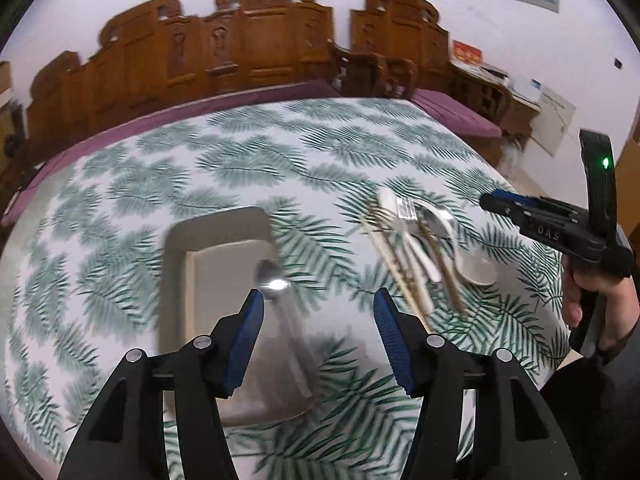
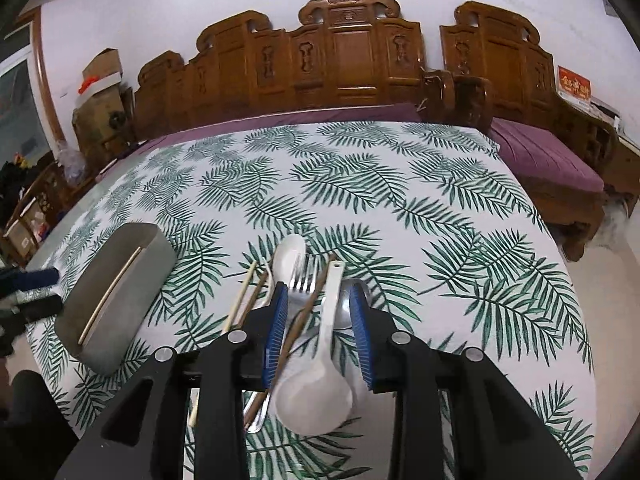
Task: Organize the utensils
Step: 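Grasp a metal fork with the left gripper while the right grasps the white plastic spoon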
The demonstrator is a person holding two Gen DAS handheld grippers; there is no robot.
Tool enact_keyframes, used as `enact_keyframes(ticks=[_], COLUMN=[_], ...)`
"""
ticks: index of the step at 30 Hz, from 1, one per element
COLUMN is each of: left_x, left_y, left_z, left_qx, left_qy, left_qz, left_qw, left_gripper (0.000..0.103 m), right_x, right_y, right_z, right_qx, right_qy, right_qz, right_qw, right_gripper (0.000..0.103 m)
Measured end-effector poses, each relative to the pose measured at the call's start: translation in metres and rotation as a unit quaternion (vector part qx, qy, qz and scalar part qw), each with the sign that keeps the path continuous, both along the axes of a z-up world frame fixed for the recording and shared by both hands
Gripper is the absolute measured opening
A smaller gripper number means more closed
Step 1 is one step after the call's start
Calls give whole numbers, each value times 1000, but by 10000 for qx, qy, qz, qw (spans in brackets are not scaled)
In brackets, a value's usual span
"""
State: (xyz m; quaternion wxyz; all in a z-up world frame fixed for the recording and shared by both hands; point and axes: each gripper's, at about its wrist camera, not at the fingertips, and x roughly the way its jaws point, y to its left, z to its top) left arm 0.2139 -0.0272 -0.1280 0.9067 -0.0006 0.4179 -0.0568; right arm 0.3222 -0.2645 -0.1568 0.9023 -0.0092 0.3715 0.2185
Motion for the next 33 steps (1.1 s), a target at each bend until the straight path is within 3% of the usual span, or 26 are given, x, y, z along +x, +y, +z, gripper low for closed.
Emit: enact_keyframes(ticks=[6, 19, 33], left_x=[29, 82, 109], left_y=[-37, -84, -96], left_z=[-24, -68, -87], left_qx=[-102, -240, -325], left_qy=[265, 713, 876], left_qz=[-299, -636, -640], left_qw=[9992, 9951, 9936], left_gripper=[52, 14, 12], right_x=[5, 22, 28], right_y=[-7, -2, 2], right_z=[-7, -39, -46], right_qx=[-25, -156, -135], right_qy=[165, 707, 886], right_qz=[1, 75, 91], right_qw=[9999, 9973, 9959], right_gripper=[34, 34, 34])
